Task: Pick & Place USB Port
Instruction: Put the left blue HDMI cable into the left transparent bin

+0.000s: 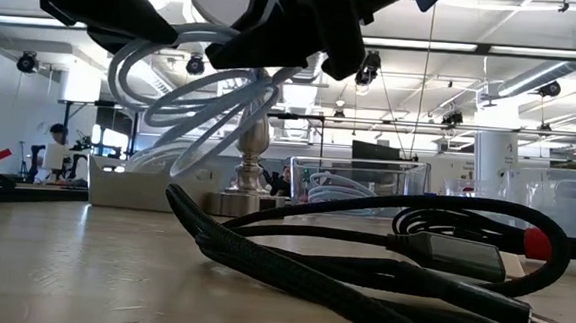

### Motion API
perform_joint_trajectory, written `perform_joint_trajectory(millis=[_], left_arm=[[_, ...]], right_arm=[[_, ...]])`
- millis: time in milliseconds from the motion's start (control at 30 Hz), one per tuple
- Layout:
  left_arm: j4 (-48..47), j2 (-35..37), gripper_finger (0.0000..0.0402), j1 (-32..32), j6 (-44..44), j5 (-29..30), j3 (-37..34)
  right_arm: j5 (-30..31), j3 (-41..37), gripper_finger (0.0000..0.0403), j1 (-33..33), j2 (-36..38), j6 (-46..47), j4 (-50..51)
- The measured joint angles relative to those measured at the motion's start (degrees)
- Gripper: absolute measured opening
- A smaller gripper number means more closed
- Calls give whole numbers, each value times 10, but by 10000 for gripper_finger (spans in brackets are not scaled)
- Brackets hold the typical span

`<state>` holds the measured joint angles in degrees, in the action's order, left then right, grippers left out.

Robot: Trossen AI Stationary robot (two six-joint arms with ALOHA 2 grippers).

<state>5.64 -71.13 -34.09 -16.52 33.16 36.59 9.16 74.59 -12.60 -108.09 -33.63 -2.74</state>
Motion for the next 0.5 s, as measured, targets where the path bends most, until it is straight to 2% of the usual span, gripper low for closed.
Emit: perform_joint_trajectory(millis=[267,500], left_arm=[[-5,0,26,1,-2,7,-2],[-19,-11,82,2,-7,59,-3]], right_arm=[[13,0,19,-1,0,-1,23],[115,0,13,-11,0,2,65]])
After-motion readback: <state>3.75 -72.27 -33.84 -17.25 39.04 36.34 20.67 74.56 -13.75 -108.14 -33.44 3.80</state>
